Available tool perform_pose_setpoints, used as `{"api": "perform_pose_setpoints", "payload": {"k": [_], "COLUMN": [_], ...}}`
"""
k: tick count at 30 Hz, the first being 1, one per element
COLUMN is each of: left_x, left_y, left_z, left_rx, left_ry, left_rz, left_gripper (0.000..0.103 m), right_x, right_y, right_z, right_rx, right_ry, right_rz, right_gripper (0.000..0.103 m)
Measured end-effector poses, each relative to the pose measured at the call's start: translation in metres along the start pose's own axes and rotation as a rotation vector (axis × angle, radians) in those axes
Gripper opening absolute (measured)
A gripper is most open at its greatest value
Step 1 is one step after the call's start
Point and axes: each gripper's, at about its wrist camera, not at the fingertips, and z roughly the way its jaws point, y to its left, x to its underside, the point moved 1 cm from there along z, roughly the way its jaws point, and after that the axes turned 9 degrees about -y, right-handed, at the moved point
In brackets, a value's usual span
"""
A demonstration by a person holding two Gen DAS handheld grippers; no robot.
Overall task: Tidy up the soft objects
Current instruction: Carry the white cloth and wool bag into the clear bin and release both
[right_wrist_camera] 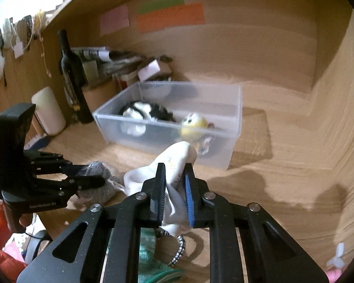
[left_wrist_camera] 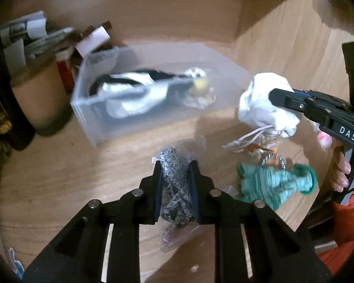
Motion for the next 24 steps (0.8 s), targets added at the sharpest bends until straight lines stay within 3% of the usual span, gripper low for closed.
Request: {"api": "perform_pose_setpoints", "payload": {"k": [15, 24], "left_x": [-0.068, -0.093], "left_y": [0.027, 0.038], "left_z": [-0.044, -0.042], "left_rx": [-0.105, -0.180], "left_ry": [-0.240, -0.304], "left_rz": [-0.031, -0.039], "left_gripper": [0.020, 0.020], "right_x": [-0.057, -0.091], "right_y": [-0.008, -0.012], "right_z": [-0.016, -0.004], "right_rx": [0.038, 0.059], "right_ry": [-0.195, -0.265], "right_rz": [-0.005, -0.018], "right_gripper": [0.014, 0.014]}}
